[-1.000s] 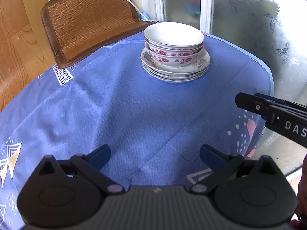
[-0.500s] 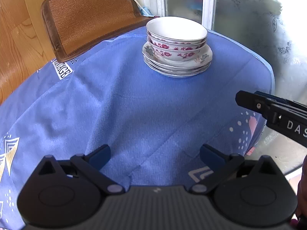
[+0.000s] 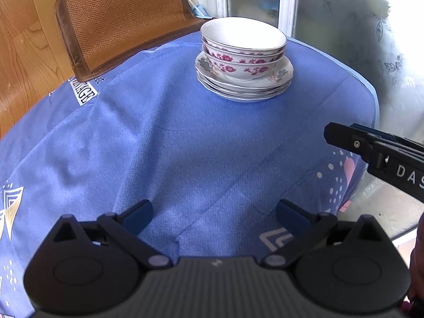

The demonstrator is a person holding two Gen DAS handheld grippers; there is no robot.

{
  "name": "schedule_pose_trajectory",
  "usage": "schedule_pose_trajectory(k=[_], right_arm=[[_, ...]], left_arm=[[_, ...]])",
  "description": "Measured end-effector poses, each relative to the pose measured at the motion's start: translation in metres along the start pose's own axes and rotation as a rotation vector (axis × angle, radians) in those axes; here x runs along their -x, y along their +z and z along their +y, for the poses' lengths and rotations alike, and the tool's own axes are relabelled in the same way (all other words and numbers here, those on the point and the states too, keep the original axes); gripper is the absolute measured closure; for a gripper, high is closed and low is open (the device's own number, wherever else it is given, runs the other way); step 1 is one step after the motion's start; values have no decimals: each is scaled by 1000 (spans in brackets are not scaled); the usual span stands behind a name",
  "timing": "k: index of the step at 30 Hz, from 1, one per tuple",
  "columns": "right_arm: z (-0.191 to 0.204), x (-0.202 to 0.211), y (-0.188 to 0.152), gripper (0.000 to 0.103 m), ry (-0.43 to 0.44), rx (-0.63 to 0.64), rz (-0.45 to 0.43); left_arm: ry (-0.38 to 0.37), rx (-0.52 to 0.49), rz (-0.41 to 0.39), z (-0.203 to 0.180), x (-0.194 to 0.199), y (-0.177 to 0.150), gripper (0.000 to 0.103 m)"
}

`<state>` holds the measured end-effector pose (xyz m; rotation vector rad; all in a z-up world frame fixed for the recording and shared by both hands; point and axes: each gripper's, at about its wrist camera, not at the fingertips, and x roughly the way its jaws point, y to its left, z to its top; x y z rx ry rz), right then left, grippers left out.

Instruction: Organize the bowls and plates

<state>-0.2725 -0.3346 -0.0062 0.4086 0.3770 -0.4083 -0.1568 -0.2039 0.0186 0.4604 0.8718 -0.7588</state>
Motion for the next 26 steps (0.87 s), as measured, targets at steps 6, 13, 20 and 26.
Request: schedule_pose_trajectory(k=[6,13,20,26], right_arm=[[0,1,1,61,0,0,0],[0,-1,-1,61,1,-1,4],[1,-1,-1,61,2,-1,5],[1,-2,-2,61,2,0,5]], left_arm=[[-5,0,6,1,0,-1,0],[-7,-2,10,1,-1,-2,0],[-19,-6,-1,0,0,-2,0],[-17,-17,5,-1,0,-2,0]])
